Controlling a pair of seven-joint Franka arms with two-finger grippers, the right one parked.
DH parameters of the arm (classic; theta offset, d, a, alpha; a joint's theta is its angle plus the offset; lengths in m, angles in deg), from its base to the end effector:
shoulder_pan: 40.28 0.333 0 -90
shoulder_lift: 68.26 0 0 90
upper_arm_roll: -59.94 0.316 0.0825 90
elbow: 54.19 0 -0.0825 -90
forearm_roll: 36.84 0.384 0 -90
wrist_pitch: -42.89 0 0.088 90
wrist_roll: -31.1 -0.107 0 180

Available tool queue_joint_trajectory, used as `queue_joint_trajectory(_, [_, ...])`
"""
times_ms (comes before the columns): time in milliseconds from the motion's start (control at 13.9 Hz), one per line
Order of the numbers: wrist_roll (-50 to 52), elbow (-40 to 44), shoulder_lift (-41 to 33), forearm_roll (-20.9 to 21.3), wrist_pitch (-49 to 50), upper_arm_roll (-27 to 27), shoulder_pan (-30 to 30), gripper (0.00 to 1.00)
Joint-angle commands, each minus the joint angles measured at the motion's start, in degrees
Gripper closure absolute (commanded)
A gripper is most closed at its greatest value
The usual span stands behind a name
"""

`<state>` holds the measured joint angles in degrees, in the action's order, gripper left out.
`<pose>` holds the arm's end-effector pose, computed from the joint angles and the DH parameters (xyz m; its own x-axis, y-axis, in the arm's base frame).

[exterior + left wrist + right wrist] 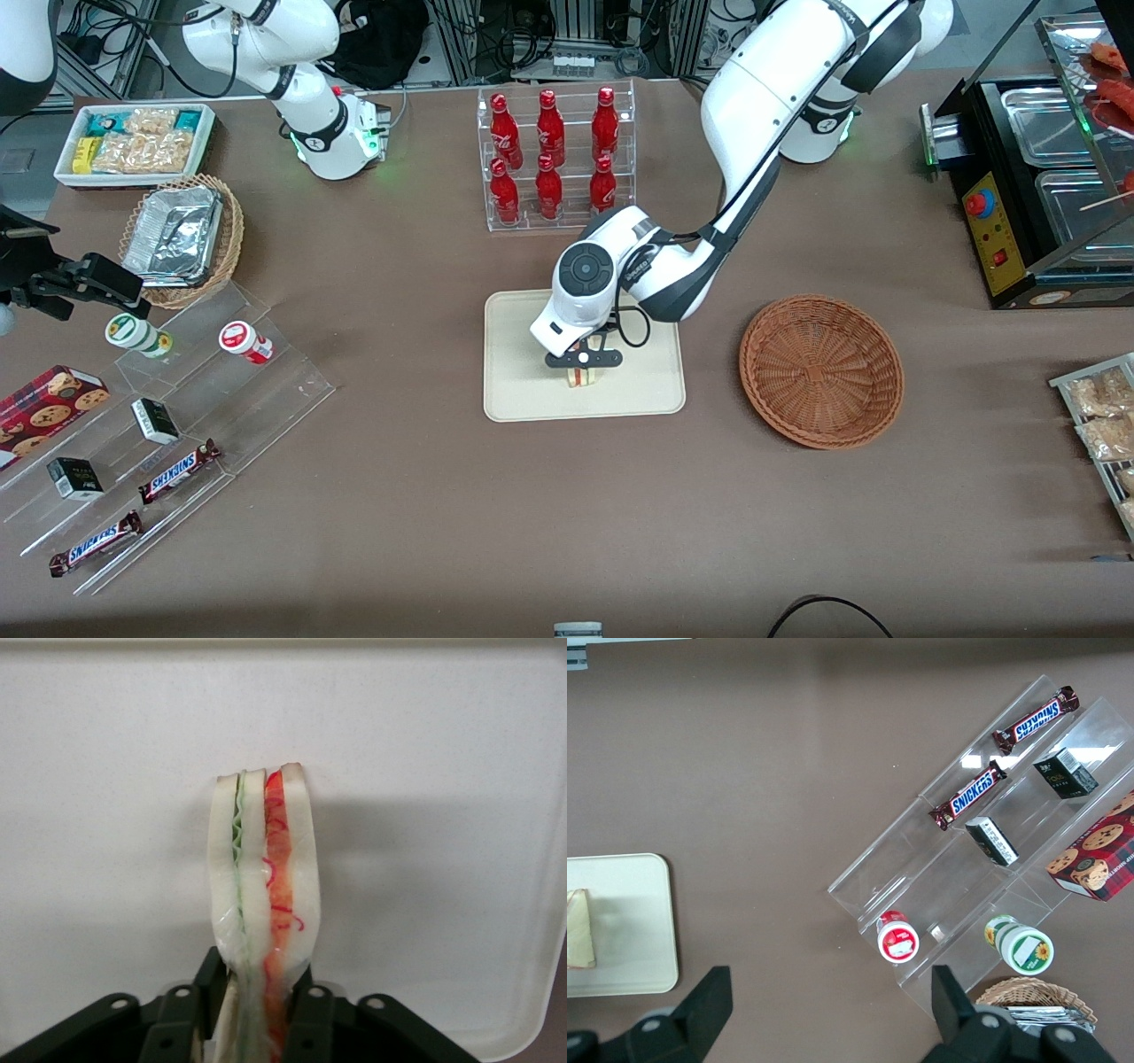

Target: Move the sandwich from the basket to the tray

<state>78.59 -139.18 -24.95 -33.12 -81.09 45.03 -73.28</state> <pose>0.5010 -0.5045 0.2331 0.9917 0.0154 -0.1275 0.0215 -0.9987 0.0464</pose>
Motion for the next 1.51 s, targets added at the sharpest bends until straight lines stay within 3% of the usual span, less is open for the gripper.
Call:
queue_joint_trajectory(0, [0.5,1.2,-0.8,1.0,1.7,0.7,-0.8,0.01])
queue_joint_trajectory(360, [5.4,1.2,-11.2,0.7,11.4,0.8,0.6,0.01])
queue_joint_trajectory(720, [8.4,1.2,-21.8,-0.2,21.1,0.8,6.9,0.00])
queue_joint_trajectory(1152, [7.2,1.0,-31.9,0.1,32.5,0.8,17.9,0.00])
queue_joint_trajectory(1440, [-2.7,1.1,-36.8,-0.3,39.8,0.8,24.6,0.00])
